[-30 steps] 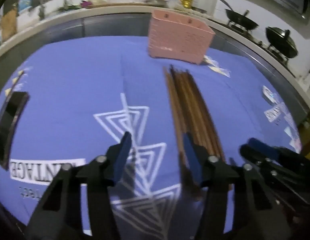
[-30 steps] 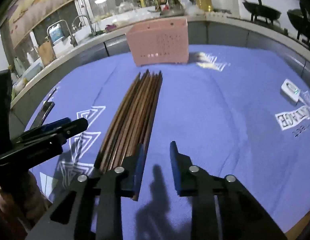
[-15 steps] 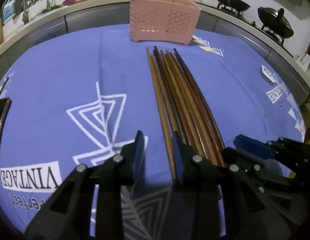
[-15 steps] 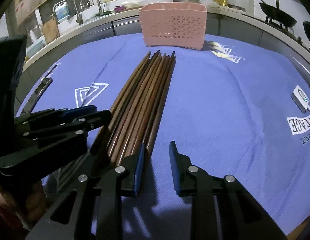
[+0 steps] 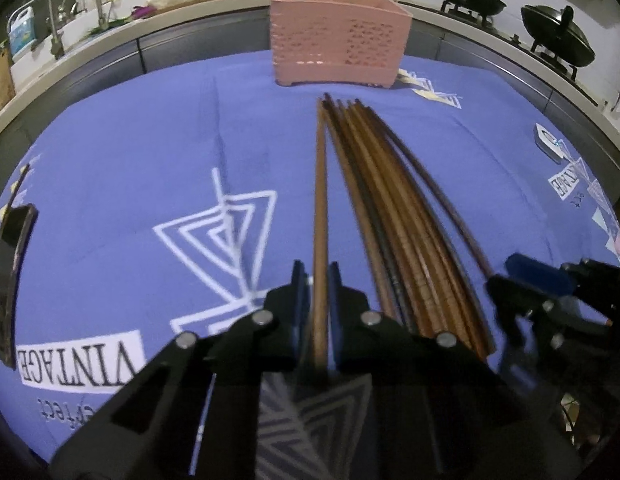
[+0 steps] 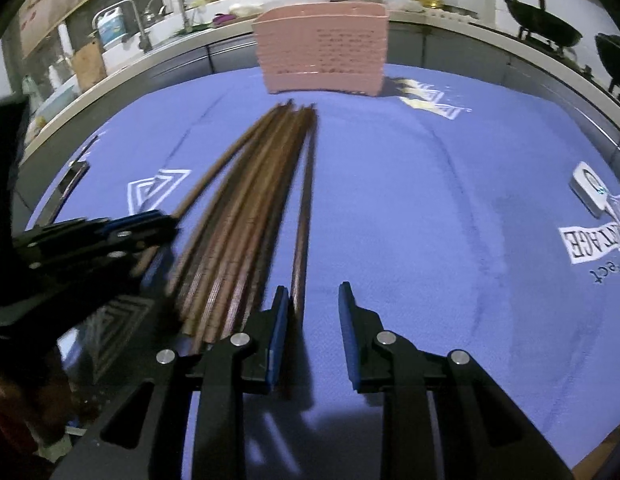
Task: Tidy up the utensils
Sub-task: 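Grasp one brown chopstick from the pile with each gripper, then lift the left gripper's chopstick over the pink basket while the right gripper carries its own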
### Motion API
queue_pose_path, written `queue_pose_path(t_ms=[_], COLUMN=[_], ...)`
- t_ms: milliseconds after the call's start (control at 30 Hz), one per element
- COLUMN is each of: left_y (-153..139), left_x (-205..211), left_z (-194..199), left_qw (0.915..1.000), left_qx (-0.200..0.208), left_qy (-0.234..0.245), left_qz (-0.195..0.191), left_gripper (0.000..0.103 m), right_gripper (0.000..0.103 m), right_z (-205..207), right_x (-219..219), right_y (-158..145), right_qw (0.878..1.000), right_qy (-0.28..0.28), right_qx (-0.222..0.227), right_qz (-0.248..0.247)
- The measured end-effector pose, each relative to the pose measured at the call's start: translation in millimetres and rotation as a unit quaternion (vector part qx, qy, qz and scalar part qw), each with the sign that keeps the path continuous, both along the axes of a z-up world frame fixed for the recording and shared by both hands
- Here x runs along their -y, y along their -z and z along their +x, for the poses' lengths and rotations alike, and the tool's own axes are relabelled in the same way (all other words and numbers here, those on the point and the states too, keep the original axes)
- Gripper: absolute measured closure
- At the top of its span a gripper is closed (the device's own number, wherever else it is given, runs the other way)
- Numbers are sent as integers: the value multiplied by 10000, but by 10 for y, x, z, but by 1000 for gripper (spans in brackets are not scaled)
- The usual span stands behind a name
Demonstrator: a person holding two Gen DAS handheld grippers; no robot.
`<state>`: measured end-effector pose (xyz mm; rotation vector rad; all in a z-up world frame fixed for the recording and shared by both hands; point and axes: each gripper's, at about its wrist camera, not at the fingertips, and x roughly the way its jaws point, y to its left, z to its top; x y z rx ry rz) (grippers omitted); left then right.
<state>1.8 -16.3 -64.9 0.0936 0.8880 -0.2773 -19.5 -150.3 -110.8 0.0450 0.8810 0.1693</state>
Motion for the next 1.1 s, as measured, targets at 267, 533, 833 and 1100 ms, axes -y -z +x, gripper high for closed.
queue_pose_path(t_ms=[267, 533, 833, 1100], left_y=[-42, -82, -106, -616], left_x=[99, 313, 495, 290], left_z=[279, 915, 1450, 1284], left_qw=[9992, 9967, 9956, 9947], left_qx=[-74, -23, 63, 435], left_qy=[269, 589, 863, 898], left_qz=[280, 567, 357, -228], left_gripper=[92, 92, 97, 98], right_gripper=[76, 76, 96, 98], right_z=[322, 1149, 1818, 1518], right_x=[8, -62, -72, 222], right_y=[-36, -131, -181, -640], right_qw=[9997, 9982, 9951, 9894], right_qy=[-220, -480, -910, -1051], right_qx=[-88, -165, -374, -13], right_qz=[-28, -328, 28, 1000])
